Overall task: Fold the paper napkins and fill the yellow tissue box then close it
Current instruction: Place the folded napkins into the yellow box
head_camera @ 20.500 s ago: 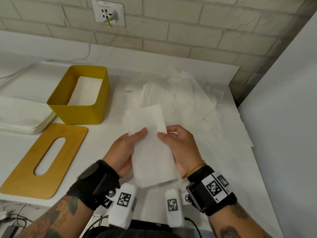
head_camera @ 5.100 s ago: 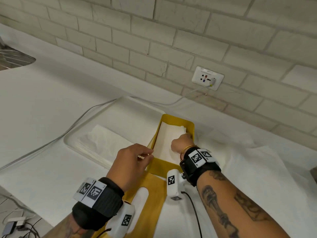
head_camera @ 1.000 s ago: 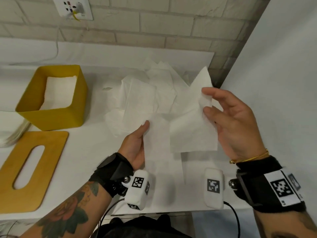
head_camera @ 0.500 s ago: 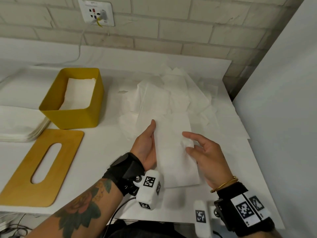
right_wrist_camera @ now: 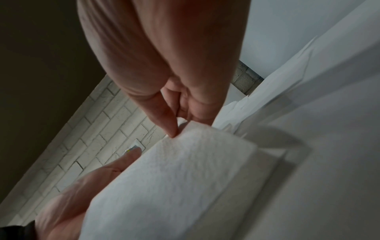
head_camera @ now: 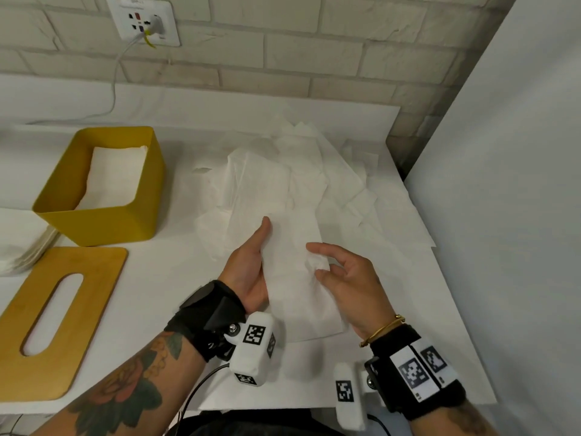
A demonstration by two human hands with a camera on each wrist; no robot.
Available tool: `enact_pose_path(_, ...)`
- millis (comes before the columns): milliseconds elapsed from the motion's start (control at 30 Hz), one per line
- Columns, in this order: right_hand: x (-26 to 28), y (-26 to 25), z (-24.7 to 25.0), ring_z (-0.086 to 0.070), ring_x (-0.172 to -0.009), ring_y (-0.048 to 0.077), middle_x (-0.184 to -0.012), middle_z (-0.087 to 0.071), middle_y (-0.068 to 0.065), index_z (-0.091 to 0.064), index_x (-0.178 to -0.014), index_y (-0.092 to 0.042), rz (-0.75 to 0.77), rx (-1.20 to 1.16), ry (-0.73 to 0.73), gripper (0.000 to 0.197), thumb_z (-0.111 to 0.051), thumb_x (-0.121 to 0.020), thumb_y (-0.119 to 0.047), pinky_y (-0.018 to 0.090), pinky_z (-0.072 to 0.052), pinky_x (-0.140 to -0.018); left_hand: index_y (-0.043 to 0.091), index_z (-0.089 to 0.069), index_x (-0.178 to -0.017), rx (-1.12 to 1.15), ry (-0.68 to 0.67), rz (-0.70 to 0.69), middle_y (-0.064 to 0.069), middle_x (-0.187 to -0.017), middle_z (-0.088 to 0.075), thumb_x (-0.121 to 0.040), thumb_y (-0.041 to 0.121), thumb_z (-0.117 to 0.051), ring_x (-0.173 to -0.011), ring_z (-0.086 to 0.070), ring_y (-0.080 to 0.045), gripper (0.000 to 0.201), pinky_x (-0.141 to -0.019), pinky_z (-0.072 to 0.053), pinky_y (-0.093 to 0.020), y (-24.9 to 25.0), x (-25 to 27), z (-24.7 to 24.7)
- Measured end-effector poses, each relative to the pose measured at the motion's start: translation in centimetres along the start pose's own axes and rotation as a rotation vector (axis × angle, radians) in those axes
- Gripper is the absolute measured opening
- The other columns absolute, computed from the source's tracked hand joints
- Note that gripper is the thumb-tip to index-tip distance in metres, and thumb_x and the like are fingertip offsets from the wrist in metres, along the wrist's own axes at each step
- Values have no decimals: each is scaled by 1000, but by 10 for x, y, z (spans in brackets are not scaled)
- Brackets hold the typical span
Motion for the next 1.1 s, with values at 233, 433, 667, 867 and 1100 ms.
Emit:
enact_pose_path(233, -6, 3, -1, -68, -108, 3, -118, -73, -10, -71, -120, -32, 5, 52, -36, 43, -59, -95, 0, 30, -55, -99, 3, -61, -134, -69, 46, 9, -21, -127, -68, -99, 38, -57, -116, -68, -36, 49, -87, -60, -46, 1, -5, 4)
enact_pose_path(433, -9, -6, 33, -71, -82, 14, -83, -75, 4, -79, -102, -25, -79, 226, -226, 23, -70, -90, -8, 29, -59, -86, 3, -62, -132, -46, 117, -62, -20, -129, -67, -99, 34, -58, -116, -67, -35, 45, -98, -52, -50, 17, -7, 11)
enact_pose_path(667, -27, -23, 81, -72, -76, 17, -82, -77, 5, -78, -97, -14, -119, 331, -149, 9, -72, -90, -10, 26, -59, -74, 6, -62, -133, -36, 150, -142, -15, -123, -71, -100, 33, -54, -100, -75, -27, 43, -71, -63, -38, 44, -1, 19)
enact_pose_path(867, -96, -32, 86, -71, -93, 18, -109, -72, 3, -67, -117, -17, -157, 508, 118, 28, -72, -91, -28, 30, -58, -83, 7, -64, -129, -65, 168, -130, -14, -125, -71, -100, 32, -53, -111, -70, -27, 39, -92, -56, -42, 37, 5, 17)
enact_pose_path(1100, -117, -29, 62, -60, -118, 28, -126, -65, 12, -64, -125, -3, -239, 859, 54, 42, -71, -91, -26, 30, -46, -93, 5, -67, -125, -45, 195, -117, -16, -122, -72, -99, 32, -55, -105, -73, -30, 39, -92, -52, -45, 40, 14, 25)
Point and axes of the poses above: each hand's wrist, its own x-axis away from the middle knuckle, its own z-axis out of the back of the hand, y = z × x, the point moved 1 cm from there along -x, towards the middle knuckle
